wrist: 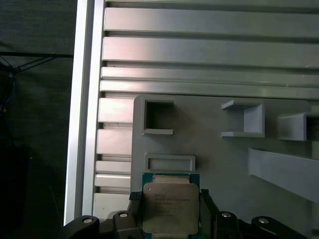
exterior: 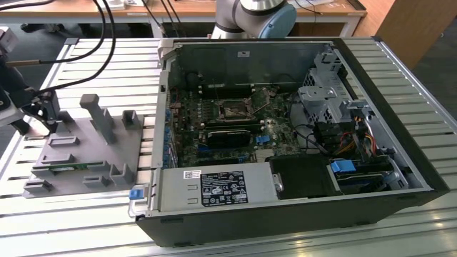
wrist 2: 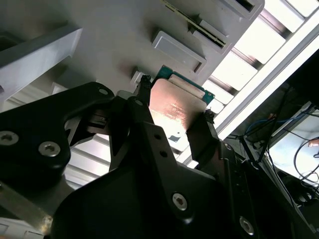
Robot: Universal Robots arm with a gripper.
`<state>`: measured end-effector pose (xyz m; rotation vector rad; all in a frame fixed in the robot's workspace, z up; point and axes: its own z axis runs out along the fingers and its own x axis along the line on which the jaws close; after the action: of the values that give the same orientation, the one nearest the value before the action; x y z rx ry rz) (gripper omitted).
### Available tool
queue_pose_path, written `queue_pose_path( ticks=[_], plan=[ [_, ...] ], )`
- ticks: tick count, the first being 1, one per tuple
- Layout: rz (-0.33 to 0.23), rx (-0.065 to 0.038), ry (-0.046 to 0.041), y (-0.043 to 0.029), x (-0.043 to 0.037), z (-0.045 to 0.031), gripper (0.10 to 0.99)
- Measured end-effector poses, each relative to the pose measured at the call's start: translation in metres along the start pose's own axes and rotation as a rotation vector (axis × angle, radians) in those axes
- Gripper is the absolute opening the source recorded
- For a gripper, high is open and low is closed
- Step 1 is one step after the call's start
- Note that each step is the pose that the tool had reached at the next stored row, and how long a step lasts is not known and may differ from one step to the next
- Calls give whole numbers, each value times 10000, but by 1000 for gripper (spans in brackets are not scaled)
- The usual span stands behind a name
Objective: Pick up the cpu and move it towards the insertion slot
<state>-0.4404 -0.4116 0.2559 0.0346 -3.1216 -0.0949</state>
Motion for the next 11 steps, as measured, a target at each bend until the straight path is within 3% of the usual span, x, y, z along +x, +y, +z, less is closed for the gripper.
queue_pose_path(
  ticks=[11],
  plan=[
    [4,0,-1,7,2,-112,541]
  ],
)
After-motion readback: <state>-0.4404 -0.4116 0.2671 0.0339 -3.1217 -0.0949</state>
